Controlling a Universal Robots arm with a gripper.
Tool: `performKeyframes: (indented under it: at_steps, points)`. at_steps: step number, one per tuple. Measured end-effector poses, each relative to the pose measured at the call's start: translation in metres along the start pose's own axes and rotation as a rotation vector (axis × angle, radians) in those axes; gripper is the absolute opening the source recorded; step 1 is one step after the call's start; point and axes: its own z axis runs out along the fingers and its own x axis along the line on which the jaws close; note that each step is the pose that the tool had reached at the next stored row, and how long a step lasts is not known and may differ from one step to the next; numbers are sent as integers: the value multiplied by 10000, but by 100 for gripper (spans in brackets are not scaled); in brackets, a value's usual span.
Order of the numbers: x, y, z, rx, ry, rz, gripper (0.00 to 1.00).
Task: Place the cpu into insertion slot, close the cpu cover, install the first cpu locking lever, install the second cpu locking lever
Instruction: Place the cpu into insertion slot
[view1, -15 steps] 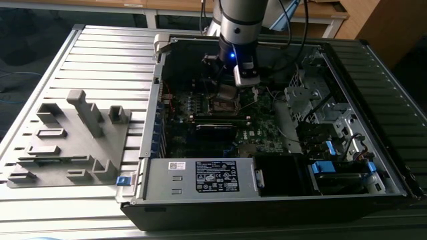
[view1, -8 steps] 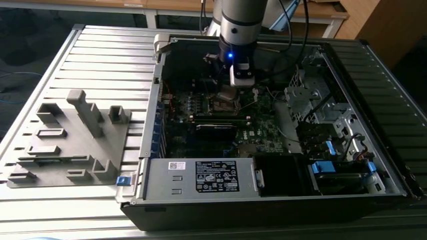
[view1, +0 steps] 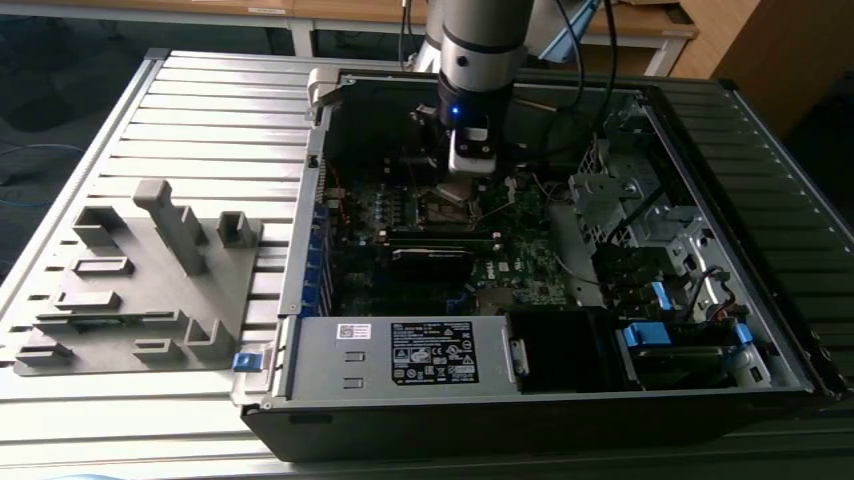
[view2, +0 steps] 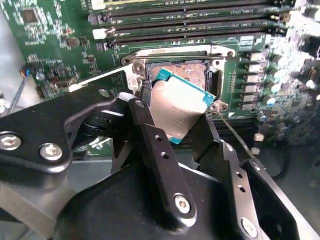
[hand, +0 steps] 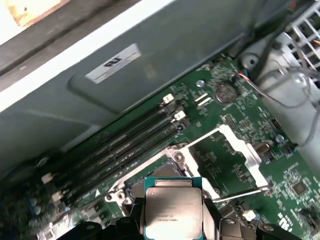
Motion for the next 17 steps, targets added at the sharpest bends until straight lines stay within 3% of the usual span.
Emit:
performKeyframes:
  at_steps: [17]
  points:
    - [0, -3, 37, -38, -269, 3085, 54]
